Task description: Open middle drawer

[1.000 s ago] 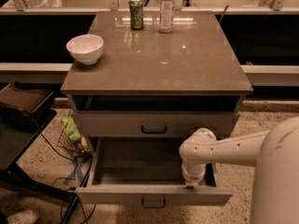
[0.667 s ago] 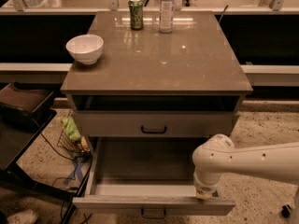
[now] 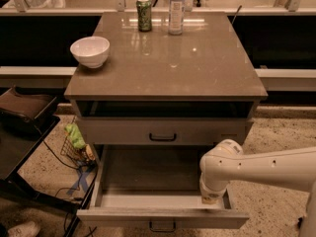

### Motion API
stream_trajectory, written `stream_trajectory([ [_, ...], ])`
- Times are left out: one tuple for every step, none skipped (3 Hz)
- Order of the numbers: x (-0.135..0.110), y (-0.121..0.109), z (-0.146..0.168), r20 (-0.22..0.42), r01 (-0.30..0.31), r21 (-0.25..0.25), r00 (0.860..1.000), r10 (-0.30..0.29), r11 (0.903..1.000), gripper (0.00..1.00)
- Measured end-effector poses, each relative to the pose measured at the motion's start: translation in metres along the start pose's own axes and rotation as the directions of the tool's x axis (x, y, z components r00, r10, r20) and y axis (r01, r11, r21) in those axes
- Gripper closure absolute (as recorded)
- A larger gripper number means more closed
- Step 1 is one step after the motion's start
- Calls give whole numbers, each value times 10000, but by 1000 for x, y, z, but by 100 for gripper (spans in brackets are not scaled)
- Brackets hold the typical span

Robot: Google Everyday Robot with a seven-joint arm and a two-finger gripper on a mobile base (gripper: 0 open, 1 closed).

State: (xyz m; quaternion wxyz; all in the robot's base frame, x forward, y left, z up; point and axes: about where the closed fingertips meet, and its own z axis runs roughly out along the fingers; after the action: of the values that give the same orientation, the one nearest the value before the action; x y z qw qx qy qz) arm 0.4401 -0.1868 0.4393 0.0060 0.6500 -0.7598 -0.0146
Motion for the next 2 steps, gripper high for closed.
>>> stream_trajectory([
  [-17, -22, 6, 596, 608, 455, 9962, -635, 9971, 100],
  [-25, -34, 19, 1208, 980, 636, 9871, -1051, 9932, 100],
])
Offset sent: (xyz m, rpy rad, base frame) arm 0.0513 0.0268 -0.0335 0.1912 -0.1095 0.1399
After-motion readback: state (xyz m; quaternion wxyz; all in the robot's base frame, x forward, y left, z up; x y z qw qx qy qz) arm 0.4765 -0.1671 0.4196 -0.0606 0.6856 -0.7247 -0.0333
